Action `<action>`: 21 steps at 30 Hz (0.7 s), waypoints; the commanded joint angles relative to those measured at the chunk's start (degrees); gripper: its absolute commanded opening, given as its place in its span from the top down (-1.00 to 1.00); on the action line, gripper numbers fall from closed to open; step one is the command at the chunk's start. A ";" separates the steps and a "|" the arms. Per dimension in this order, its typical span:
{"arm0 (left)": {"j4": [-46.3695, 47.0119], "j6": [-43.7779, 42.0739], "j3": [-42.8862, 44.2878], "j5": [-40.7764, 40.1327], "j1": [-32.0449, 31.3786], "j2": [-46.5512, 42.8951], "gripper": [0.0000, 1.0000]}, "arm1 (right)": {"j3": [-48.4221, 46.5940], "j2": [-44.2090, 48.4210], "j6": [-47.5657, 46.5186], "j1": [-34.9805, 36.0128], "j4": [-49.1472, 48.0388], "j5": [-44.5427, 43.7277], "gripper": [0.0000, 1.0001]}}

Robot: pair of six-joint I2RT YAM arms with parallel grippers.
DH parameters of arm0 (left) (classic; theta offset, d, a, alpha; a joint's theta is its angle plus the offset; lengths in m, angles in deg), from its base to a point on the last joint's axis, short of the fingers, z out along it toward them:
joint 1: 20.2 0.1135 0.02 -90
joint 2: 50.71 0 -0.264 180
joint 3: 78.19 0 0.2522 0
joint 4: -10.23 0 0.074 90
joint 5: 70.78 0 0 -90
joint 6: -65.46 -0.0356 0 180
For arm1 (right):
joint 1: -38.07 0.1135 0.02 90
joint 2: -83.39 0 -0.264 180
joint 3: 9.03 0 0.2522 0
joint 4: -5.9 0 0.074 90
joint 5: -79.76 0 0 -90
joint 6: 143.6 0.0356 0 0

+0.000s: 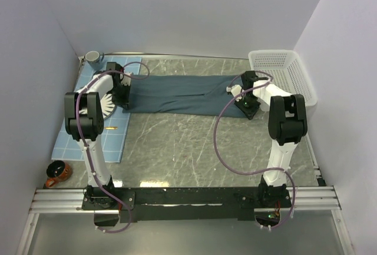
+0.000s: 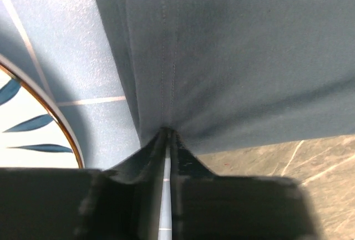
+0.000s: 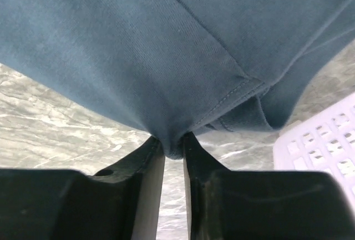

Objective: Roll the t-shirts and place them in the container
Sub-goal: Fold the T-shirt at the center of the board.

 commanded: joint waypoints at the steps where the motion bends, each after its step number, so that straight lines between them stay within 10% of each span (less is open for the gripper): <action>1: 0.00 -0.08 -1.20 -3.52 -0.01 -4.01 0.47 | 2.79 2.48 -2.88 -0.14 -0.80 -3.86 0.54; 9: -0.35 0.54 -2.87 -3.44 -0.01 -5.77 0.25 | 4.81 2.83 -3.76 -0.14 -1.85 -5.53 0.57; 21: -0.96 -0.07 -6.03 -1.59 -2.65 -8.92 0.98 | 7.71 4.94 -5.95 -0.23 -2.73 -7.55 0.58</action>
